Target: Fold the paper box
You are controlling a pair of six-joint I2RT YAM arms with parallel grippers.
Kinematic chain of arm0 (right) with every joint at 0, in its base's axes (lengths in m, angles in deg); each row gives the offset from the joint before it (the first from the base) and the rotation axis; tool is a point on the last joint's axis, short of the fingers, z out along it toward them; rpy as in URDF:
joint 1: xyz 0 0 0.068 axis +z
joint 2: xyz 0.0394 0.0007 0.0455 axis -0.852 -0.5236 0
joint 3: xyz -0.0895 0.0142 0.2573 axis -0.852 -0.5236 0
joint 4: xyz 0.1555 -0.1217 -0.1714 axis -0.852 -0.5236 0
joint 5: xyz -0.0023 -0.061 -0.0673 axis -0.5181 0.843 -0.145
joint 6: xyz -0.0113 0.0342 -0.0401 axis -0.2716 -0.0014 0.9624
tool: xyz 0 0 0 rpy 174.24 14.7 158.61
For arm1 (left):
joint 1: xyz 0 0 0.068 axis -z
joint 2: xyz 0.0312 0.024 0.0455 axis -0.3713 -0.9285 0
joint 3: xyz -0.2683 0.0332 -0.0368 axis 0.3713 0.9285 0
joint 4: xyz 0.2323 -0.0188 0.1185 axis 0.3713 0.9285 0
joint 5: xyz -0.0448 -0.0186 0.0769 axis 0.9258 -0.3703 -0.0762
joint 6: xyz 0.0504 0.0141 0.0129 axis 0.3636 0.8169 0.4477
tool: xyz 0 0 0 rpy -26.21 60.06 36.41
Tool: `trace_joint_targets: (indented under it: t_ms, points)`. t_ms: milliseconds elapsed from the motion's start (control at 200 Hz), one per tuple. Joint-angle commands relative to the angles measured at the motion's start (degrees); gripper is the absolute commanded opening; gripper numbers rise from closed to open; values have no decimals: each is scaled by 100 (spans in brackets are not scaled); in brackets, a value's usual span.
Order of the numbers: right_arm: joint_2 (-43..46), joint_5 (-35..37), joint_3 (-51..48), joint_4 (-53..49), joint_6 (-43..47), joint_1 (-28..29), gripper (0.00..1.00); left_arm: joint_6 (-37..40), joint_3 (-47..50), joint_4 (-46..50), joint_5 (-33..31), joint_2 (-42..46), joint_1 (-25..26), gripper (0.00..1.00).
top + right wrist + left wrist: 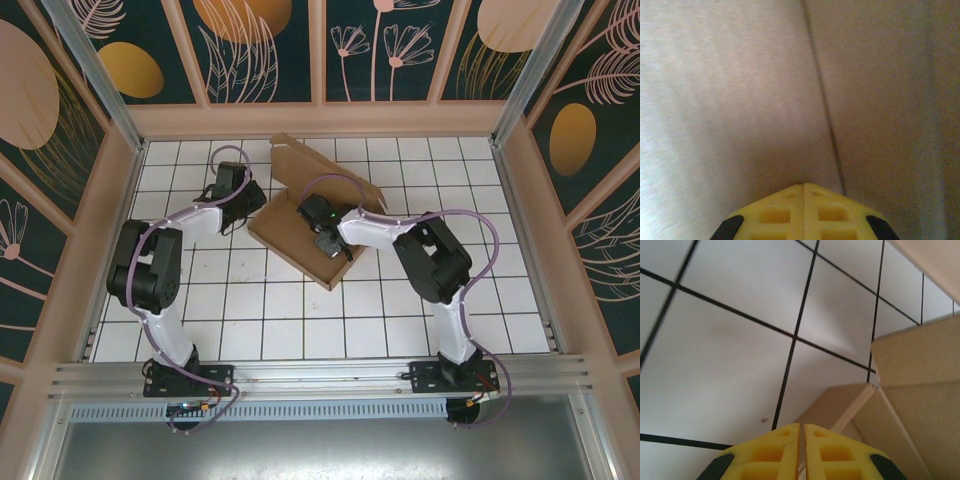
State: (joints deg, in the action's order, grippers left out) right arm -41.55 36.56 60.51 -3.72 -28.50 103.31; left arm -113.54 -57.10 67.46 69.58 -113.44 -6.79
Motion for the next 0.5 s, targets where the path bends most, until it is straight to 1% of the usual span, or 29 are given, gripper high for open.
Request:
trace_joint_targets:
  t_ms: [0, 90, 240, 370, 440, 460, 495]
  points:
    - [-211, 667, 121, 398, 645, -166, 0, -120, 240, -224, 578, -164, 9, 11]
    - [-209, 578, 190, 759, 934, -303, 0, -381, 583, -491, 796, -75, 6, 10]
    - [-110, -32, 235, 1236, 1177, -495, 0, -833, 1180, -886, 1181, 241, 44, 9]
    - [66, -579, 151, 1613, 1434, -551, 0, -886, 1425, -880, 1266, 507, 240, 10]
    - [183, -810, 122, 1792, 1492, -551, 0, -832, 1480, -744, 1247, 681, 362, 12]
    - [210, -835, 129, 1804, 1487, -556, 0, -811, 1506, -682, 1184, 686, 384, 14]
    - [266, -825, 161, 1806, 1457, -539, 0, -777, 1562, -552, 983, 970, 382, 18]
